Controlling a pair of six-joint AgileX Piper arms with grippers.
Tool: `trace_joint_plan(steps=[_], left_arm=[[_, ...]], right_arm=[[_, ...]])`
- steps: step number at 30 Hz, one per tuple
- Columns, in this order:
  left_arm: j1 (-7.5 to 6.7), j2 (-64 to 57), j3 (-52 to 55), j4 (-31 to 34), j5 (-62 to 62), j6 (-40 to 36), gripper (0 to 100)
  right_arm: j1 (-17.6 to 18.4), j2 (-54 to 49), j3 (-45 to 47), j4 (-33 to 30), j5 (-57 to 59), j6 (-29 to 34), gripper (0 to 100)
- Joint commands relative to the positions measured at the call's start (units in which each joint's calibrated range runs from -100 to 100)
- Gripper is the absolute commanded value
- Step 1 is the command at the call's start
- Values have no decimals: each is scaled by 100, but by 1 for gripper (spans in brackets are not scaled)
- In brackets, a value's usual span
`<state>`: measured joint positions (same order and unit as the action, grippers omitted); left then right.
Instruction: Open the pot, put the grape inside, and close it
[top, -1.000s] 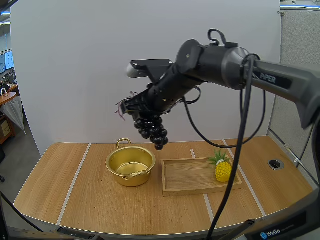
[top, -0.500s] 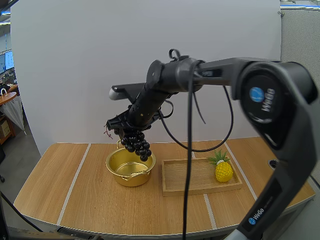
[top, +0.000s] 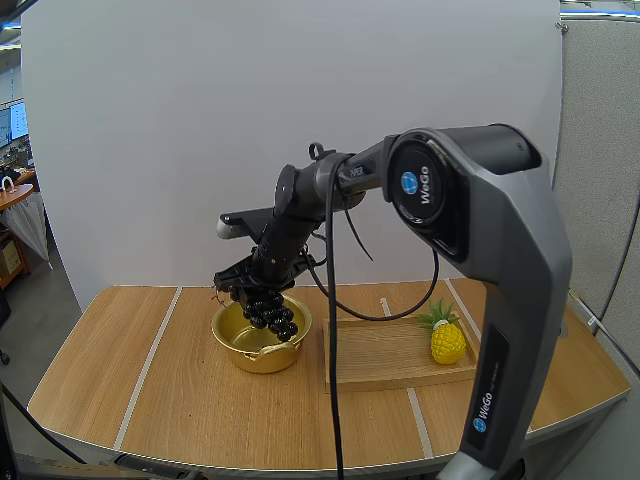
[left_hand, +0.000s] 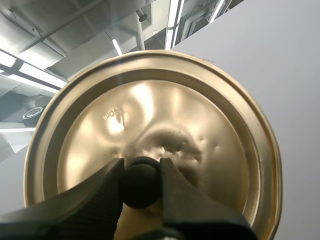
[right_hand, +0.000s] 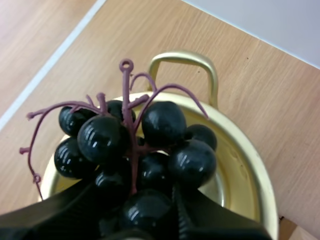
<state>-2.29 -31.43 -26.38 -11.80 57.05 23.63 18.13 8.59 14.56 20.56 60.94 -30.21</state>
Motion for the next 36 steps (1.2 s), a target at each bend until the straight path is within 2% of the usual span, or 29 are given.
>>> trace_joint_plan(steps=[1,16,25,26,28,30,31,36], left_arm=[[-17,-32,-24,2,-270,-82,0],[-17,-32,-24,2,-270,-82,0],[-17,-32,-24,2,-270,-82,0],[-17,-32,-24,2,-270,-82,0],[-17,-32,-24,2,-270,-82,0],[-17,-32,-24,2,-270,-82,0],[-17,-32,-24,2,-270,-82,0],[-17,-32,-24,2,-270,-82,0]], right_arm=[[-1,106,-50,-82,-220,-28,0],[-1,992,-38,-238,-483,-28,0],[-1,1023,-38,-225,-544,-146,0],[-1,1023,-38,-225,-561,-146,11],[-1,1023,-38,-225,-602,-146,40],[-1,985,-38,-225,-660,-137,84],[-1,957,-38,-225,-687,-129,100],[-1,701,-38,-191,-832,-115,100]])
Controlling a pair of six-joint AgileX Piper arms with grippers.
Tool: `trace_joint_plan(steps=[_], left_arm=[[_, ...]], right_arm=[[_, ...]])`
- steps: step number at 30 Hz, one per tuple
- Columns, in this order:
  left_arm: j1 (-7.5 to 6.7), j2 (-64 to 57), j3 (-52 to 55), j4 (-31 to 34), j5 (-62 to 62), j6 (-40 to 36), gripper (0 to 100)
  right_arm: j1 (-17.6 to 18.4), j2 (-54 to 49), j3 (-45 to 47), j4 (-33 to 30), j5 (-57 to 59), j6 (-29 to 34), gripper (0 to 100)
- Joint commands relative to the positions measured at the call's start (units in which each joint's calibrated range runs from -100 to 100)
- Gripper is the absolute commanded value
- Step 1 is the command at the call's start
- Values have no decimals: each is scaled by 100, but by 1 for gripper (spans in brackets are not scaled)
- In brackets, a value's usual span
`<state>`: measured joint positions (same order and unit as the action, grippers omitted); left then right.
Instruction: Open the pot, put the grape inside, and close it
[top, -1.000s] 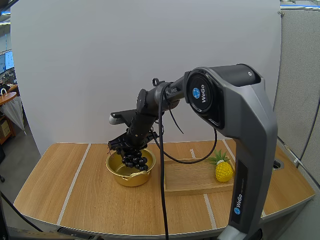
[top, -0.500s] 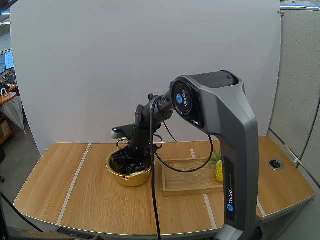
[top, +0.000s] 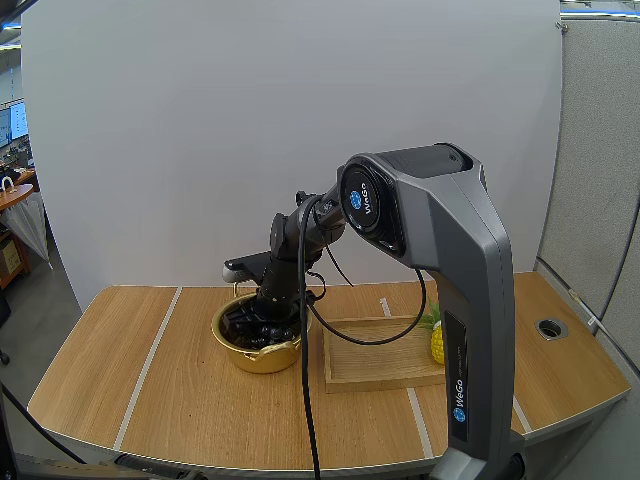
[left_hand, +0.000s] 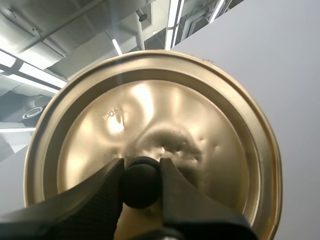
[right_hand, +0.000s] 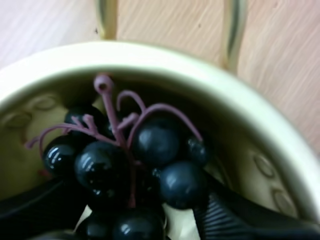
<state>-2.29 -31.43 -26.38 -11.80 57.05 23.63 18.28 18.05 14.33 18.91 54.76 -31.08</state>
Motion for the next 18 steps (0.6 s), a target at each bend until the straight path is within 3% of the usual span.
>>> trace_joint_plan(steps=[1,11,18], left_arm=[[-17,-32,-24,2,-270,-82,0],[-17,-32,-24,2,-270,-82,0],[-17,-32,-24,2,-270,-82,0]], right_arm=[[-16,-292,-15,-26,-232,-28,100],[-16,-1170,-15,-2,-97,-19,100],[-16,-1760,-15,-2,611,89,100]])
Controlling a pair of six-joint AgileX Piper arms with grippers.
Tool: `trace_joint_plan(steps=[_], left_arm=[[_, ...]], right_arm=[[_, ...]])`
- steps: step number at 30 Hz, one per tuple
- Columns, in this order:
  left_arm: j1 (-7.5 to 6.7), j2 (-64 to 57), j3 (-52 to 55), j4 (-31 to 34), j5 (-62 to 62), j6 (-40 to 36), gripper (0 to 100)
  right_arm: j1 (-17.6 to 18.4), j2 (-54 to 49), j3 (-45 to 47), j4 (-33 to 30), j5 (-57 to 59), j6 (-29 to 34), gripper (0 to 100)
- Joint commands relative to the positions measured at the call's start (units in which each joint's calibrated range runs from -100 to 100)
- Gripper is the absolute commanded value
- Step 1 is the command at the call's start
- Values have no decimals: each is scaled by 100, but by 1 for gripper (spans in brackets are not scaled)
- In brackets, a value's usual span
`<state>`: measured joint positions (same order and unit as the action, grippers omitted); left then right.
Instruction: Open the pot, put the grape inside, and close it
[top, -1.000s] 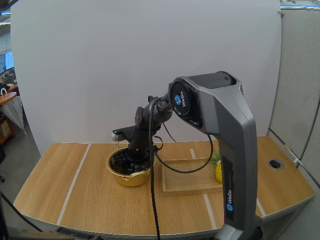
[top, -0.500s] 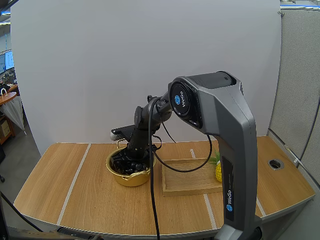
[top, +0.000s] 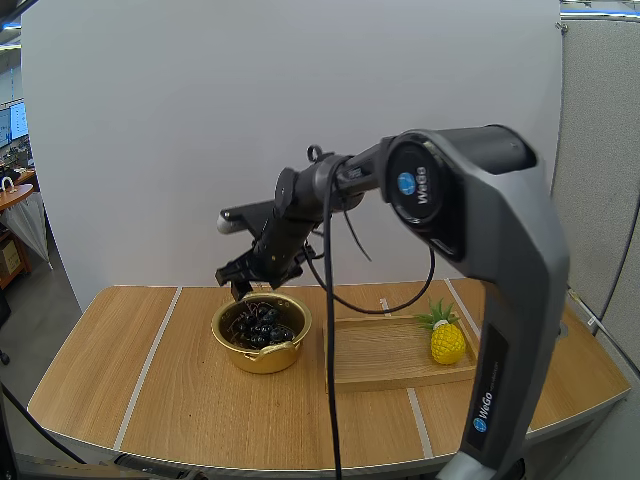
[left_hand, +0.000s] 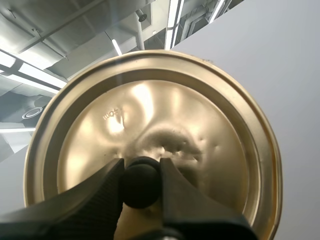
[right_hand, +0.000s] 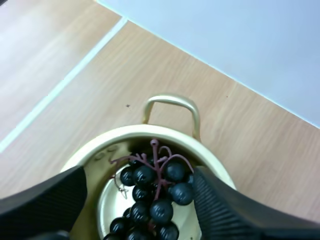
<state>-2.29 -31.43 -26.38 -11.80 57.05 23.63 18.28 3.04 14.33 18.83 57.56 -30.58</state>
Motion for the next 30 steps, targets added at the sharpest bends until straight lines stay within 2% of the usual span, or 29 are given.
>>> trace_joint_plan(steps=[1,17,30], left_arm=[[-17,-32,-24,2,-270,-82,0],[-17,-32,-24,2,-270,-82,0],[-17,-32,-24,2,-270,-82,0]], right_arm=[[-16,-368,-15,15,491,39,100],[-16,-2401,808,15,1254,150,100],[-16,-4490,2575,-70,1326,150,100]])
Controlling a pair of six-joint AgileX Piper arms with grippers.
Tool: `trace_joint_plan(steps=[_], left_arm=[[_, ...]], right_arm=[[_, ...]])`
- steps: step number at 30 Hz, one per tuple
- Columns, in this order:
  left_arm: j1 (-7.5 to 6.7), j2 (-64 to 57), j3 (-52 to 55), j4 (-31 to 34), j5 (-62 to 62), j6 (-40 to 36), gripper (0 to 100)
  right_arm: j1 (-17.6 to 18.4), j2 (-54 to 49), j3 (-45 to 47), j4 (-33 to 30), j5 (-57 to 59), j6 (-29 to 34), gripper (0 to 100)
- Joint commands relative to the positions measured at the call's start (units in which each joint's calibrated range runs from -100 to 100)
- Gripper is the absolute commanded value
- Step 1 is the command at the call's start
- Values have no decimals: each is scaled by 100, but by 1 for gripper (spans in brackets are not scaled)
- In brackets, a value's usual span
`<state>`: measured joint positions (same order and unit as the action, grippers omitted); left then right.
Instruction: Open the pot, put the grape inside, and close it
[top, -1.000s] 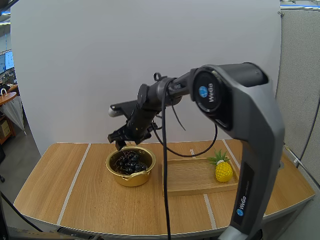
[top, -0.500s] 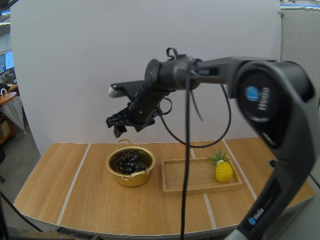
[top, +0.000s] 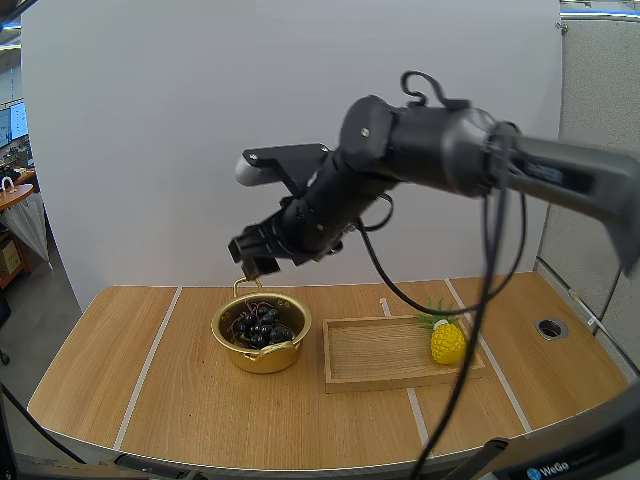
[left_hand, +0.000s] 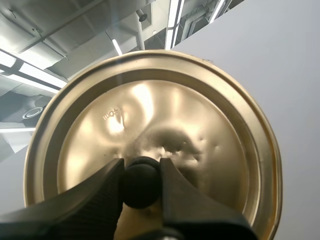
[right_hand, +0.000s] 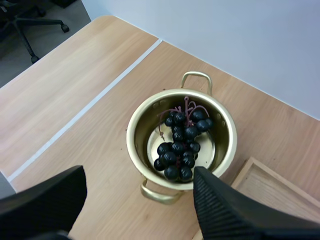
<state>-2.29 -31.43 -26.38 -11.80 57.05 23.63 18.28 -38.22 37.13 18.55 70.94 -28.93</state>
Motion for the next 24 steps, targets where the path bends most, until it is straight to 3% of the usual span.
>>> trace_joint_plan(steps=[1,6,13,14,15,18,19,24], left_arm=[[-17,-32,-24,2,-270,-82,0],[-17,-32,-24,2,-270,-82,0],[-17,-32,-24,2,-270,-82,0],[-17,-32,-24,2,-270,-82,0],[-17,-32,-24,2,-270,-82,0],[-17,-32,-24,2,-270,-82,0],[-17,-32,-24,2,-270,-82,0],[-17,-32,-24,2,-270,-82,0]], right_arm=[[-16,-537,443,-42,-30,-14,100],[-16,-1143,1075,-67,-268,-61,100],[-16,-1245,1362,-434,-438,-46,100],[-16,-1245,1362,-442,-462,-46,95],[-16,-1245,1362,-427,-462,-46,80],[-16,-1245,1362,-384,-462,-46,12],[-16,-1245,1362,-384,-462,-46,0],[-16,-1245,1362,-384,-607,-46,0]])
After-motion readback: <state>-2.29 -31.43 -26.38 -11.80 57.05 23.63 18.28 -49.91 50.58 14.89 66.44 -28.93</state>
